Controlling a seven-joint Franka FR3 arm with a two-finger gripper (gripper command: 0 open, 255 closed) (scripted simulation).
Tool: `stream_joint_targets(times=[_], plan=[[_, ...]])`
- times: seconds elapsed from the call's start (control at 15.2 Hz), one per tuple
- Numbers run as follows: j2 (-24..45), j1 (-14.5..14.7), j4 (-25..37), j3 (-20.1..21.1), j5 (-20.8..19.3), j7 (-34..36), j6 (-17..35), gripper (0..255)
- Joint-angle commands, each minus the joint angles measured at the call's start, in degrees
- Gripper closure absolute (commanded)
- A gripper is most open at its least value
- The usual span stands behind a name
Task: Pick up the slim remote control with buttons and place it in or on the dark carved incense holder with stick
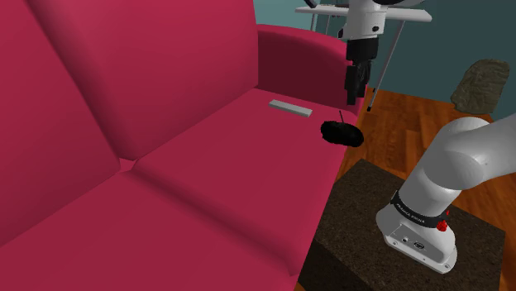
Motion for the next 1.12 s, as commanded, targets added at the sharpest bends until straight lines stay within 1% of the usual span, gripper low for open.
stream_joint_targets(times=[0.0,0.53,1.06], plan=[[0.0,0.0,0.0,0.0,0.0,0.0,0.0,0],[13.4,-1.8,1.6,-2.3,-2.6,-3.4,15.1,0],[28.7,-3.1,8.1,-4.5,-3.6,-6.3,27.4,0]])
